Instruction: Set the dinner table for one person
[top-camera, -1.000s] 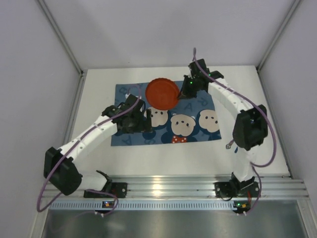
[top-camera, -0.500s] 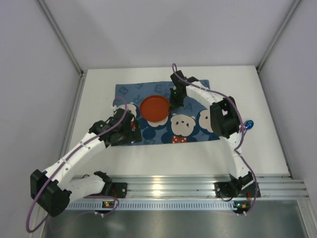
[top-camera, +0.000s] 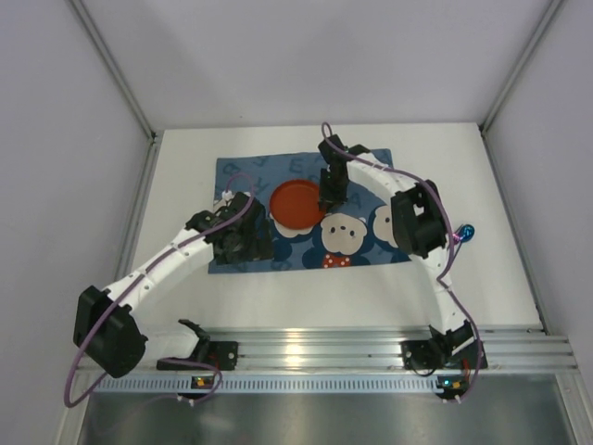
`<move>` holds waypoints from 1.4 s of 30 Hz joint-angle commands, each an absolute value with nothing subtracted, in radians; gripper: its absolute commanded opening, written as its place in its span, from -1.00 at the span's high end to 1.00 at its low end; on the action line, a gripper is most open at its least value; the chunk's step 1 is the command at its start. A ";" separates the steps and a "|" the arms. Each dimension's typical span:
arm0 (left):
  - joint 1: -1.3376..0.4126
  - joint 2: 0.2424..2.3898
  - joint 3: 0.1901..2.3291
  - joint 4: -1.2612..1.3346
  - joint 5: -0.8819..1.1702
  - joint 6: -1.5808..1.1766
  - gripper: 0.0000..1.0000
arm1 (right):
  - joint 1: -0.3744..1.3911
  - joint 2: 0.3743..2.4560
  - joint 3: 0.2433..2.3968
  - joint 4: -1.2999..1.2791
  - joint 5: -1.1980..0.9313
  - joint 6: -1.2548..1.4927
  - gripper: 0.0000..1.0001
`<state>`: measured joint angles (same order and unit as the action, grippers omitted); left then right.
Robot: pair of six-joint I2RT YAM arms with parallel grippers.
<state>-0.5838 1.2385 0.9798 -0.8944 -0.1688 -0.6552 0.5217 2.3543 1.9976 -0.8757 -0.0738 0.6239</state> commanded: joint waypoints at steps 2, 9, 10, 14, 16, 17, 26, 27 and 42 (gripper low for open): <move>-0.581 1.281 1.060 -0.853 -0.150 -0.611 -0.95 | 0.532 2.338 2.020 -0.911 -0.040 0.581 0.18; -0.580 1.315 1.069 -0.836 -0.109 -0.589 -0.93 | 0.514 2.149 2.014 -0.969 -0.017 0.549 -0.53; -0.581 1.319 1.069 -0.835 -0.104 -0.584 -0.93 | 0.509 2.119 2.005 -0.986 -0.005 0.546 -0.56; -0.581 1.324 1.080 -0.825 -0.098 -0.548 -0.93 | 0.410 1.885 1.857 -1.038 0.032 0.554 -0.64; -0.580 1.327 1.086 -0.822 -0.104 -0.538 -0.93 | 0.350 1.785 1.760 -1.048 0.051 0.557 -0.65; -0.581 1.327 1.088 -0.821 -0.103 -0.537 -0.93 | 0.278 1.684 1.646 -1.049 0.057 0.561 -0.66; -0.581 1.232 0.970 -0.756 -0.006 -0.574 -0.93 | -0.079 1.517 1.227 -1.028 0.055 0.549 -0.67; -0.583 1.212 0.957 -0.755 -0.005 -0.574 -0.93 | -0.092 1.531 1.221 -1.025 0.063 0.549 -0.63; -0.583 1.109 0.965 -0.911 -0.023 -0.564 -0.93 | -0.184 1.729 1.135 -0.847 0.057 0.578 -0.10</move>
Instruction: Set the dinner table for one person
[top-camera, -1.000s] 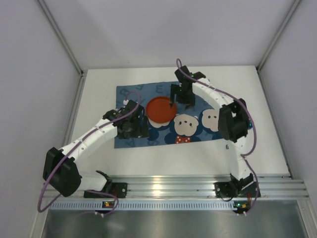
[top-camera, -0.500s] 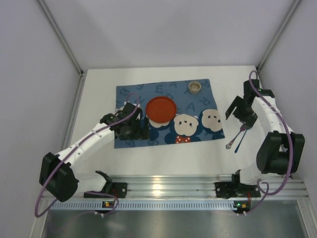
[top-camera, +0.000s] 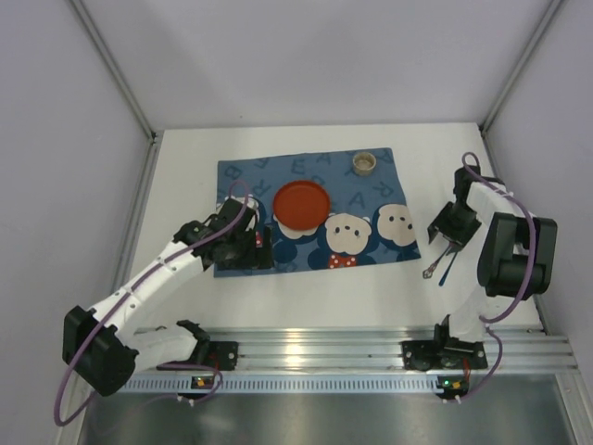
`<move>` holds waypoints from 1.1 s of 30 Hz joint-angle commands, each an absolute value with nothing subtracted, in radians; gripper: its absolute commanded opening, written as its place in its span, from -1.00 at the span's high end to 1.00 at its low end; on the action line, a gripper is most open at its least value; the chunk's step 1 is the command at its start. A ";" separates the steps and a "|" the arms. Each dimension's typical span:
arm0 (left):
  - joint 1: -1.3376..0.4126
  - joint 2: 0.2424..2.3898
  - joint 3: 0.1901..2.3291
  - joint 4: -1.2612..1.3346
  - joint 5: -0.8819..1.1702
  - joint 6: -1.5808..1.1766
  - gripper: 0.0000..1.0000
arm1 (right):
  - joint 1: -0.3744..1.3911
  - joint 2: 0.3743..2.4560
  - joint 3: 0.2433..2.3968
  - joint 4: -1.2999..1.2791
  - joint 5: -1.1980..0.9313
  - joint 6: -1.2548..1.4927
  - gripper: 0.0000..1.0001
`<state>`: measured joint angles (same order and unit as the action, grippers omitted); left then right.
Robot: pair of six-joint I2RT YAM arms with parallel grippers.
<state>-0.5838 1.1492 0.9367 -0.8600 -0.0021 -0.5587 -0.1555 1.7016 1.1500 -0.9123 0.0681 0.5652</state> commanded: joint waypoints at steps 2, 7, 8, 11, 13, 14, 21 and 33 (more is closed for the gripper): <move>-0.581 1.104 0.966 -0.925 -0.021 -0.569 -0.93 | -0.196 1.750 1.131 -0.824 0.057 0.575 -0.08; -0.581 1.098 0.979 -0.971 -0.044 -0.574 -0.93 | -0.238 1.790 1.132 -0.789 0.061 0.555 0.00; -0.583 1.101 0.980 -0.974 -0.046 -0.575 -0.93 | -0.244 1.796 1.132 -0.781 0.069 0.551 0.06; -0.583 1.112 0.985 -0.980 -0.043 -0.580 -0.93 | -0.271 1.816 1.124 -0.756 0.072 0.538 0.28; -0.581 1.118 0.991 -0.985 -0.044 -0.581 -0.93 | -0.284 1.828 1.112 -0.741 0.075 0.529 0.40; -0.581 1.126 0.994 -0.985 -0.046 -0.580 -0.93 | -0.287 1.830 1.106 -0.735 0.081 0.526 0.53; -0.581 1.170 1.034 -0.993 -0.055 -0.578 -0.94 | -0.287 1.844 1.058 -0.678 0.057 0.509 1.00; -0.586 1.377 1.270 -0.764 0.244 -0.445 -0.93 | -0.118 1.570 1.334 -0.906 -0.077 0.581 1.00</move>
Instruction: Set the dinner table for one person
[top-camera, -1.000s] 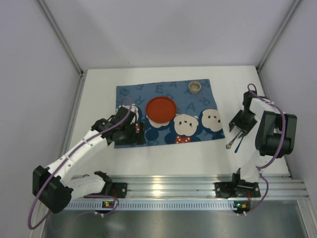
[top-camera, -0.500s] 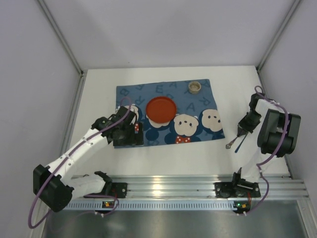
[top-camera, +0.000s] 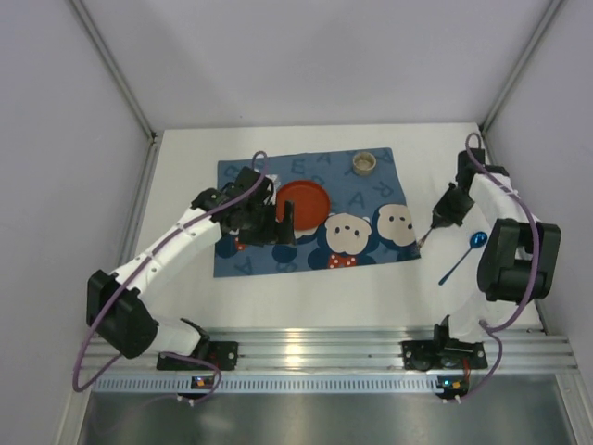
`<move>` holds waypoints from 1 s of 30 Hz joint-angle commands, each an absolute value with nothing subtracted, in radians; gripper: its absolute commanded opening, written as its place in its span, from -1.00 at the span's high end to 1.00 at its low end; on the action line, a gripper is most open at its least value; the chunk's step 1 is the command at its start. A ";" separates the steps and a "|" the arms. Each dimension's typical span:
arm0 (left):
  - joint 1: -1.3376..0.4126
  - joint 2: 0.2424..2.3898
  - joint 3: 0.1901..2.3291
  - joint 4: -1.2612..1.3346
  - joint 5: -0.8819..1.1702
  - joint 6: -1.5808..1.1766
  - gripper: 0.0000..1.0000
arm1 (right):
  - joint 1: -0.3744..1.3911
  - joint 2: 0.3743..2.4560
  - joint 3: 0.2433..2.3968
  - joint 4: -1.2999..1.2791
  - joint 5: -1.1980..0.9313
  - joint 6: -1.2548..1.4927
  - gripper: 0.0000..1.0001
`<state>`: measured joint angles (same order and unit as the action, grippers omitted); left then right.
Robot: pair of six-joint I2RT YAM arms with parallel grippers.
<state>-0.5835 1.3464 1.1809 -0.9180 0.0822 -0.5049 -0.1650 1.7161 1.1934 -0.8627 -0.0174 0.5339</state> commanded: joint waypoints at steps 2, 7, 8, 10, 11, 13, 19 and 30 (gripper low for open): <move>-0.589 1.426 1.322 -0.718 0.357 -0.452 -0.91 | -0.066 1.542 1.371 -0.943 -0.124 0.607 1.00; -0.629 1.520 1.351 -0.507 0.564 -0.548 -0.86 | 0.044 1.462 1.448 -0.989 -0.193 0.704 1.00; -0.640 1.531 1.367 -0.488 0.581 -0.555 -0.85 | 0.058 1.450 1.453 -0.989 -0.210 0.718 1.00; -0.672 1.564 1.388 -0.460 0.595 -0.572 -0.84 | 0.112 1.422 1.466 -0.997 -0.215 0.752 1.00; -0.683 1.575 1.417 -0.440 0.600 -0.575 -0.84 | 0.129 1.414 1.471 -0.999 -0.222 0.762 1.00; -0.713 1.607 1.446 -0.428 0.606 -0.584 -0.85 | 0.170 1.391 1.471 -1.005 -0.224 0.791 1.00; -0.770 1.667 1.531 -0.420 0.606 -0.575 -0.82 | 0.222 1.330 1.454 -1.002 -0.235 0.853 1.00; -0.805 1.701 1.520 -0.385 0.609 -0.581 -0.49 | 0.278 1.279 1.448 -0.994 -0.253 0.925 1.00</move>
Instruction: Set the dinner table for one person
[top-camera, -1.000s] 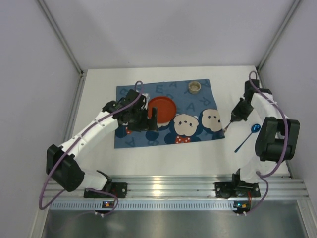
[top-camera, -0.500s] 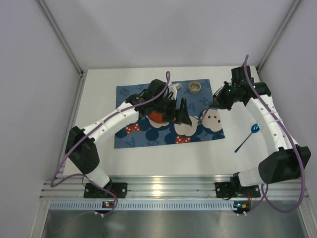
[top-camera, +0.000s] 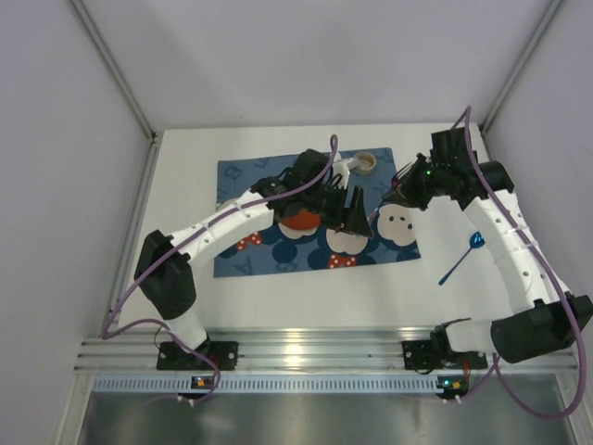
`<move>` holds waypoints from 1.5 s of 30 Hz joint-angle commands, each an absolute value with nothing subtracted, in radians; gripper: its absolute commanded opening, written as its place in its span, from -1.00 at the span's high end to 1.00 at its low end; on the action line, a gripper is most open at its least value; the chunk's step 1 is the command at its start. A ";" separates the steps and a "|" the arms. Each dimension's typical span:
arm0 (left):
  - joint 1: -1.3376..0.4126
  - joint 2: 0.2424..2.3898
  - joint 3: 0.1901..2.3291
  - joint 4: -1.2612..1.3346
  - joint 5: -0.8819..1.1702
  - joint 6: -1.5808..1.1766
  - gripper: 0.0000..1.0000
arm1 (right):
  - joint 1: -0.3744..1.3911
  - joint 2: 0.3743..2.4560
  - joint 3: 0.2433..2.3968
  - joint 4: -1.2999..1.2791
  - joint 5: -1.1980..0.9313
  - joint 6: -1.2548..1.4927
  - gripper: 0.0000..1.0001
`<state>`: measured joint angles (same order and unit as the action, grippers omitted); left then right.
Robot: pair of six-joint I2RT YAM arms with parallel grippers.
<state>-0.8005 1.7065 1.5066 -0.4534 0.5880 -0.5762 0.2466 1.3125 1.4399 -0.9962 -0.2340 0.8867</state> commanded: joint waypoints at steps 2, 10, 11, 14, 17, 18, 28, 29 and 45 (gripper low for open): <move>-0.805 1.703 1.519 -0.371 0.611 -0.586 -0.40 | 0.287 1.278 1.444 -0.991 -0.255 0.936 1.00; -0.805 1.703 1.519 -0.347 0.640 -0.609 0.72 | 0.357 1.261 1.391 -0.951 -0.238 0.979 1.00; -0.805 1.700 1.511 -0.342 0.646 -0.614 0.85 | 0.363 1.261 1.385 -0.945 -0.238 0.983 1.00; -0.790 1.661 1.444 -0.328 0.655 -0.629 1.00 | 0.379 1.272 1.390 -0.936 -0.241 0.983 0.91; -0.731 1.577 1.309 -0.298 0.649 -0.649 1.00 | 0.379 1.282 1.410 -0.937 -0.226 0.959 0.09; -0.676 1.527 1.220 -0.264 0.667 -0.658 1.00 | 0.379 1.285 1.420 -0.937 -0.212 0.944 -0.22; -0.131 1.327 0.838 -0.301 0.816 -0.549 1.00 | 0.347 1.338 1.467 -0.976 -0.204 0.848 -0.54; -0.115 1.344 0.833 -0.304 0.799 -0.529 1.00 | 0.347 1.344 1.462 -0.976 -0.207 0.850 -0.54; 0.049 1.712 0.983 -0.199 0.766 -0.528 1.00 | 0.347 1.368 1.401 -0.974 -0.245 0.810 -0.51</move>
<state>0.0288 1.6768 0.9104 -0.2527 0.7658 -0.5610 0.3504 1.3705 1.4063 -0.9783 -0.2340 0.8330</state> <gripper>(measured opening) 0.034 0.754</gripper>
